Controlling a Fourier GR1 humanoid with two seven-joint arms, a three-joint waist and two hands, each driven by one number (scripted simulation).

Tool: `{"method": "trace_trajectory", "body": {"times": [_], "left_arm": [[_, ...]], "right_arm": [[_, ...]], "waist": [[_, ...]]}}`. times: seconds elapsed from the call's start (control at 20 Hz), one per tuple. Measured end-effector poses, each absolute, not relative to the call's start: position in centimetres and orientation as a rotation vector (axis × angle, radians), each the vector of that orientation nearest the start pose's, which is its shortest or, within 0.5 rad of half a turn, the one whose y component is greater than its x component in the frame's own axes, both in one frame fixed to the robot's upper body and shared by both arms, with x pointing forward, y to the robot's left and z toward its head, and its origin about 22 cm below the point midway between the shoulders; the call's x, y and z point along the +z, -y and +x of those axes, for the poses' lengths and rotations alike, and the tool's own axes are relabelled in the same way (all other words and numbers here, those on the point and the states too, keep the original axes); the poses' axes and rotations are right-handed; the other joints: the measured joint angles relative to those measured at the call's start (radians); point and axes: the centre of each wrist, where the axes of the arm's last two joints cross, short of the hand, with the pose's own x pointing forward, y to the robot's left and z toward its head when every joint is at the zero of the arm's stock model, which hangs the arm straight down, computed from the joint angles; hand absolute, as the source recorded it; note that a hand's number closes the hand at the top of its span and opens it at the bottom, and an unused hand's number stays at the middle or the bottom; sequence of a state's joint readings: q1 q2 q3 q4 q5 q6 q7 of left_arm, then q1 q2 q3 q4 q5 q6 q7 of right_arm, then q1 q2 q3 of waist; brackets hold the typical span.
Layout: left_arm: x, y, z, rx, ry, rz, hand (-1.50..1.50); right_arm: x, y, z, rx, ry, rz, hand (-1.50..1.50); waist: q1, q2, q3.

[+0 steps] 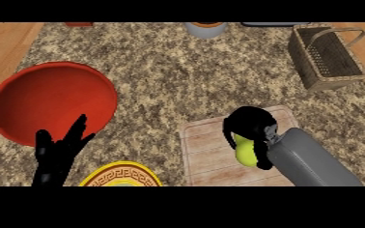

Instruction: Pick the pear from the cutting board and place it in the basket

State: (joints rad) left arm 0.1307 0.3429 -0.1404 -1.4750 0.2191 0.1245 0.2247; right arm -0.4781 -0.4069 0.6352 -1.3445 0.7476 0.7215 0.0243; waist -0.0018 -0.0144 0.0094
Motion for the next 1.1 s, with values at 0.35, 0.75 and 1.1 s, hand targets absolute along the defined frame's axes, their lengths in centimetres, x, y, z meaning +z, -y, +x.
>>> {"method": "trace_trajectory", "body": {"times": [0.35, 0.75, 1.1], "left_arm": [[-3.4, -30.0, 19.2, -0.012, 1.095, 0.174, 0.0], [-3.3, -30.1, 19.1, -0.014, 1.1, 0.172, 0.0], [-3.1, -30.1, 19.2, -0.011, 1.09, 0.167, 0.0]], "right_arm": [[7.4, 16.3, 30.0, 1.639, 1.029, -0.644, 1.5], [12.3, 14.7, 26.6, 1.233, 1.302, -0.736, 1.5], [19.8, 16.1, 24.5, 0.68, 1.653, -0.607, 1.5]], "waist": [[-0.032, -0.005, 0.001], [-0.031, 0.0, 0.001], [-0.032, 0.0, 0.0]]}}
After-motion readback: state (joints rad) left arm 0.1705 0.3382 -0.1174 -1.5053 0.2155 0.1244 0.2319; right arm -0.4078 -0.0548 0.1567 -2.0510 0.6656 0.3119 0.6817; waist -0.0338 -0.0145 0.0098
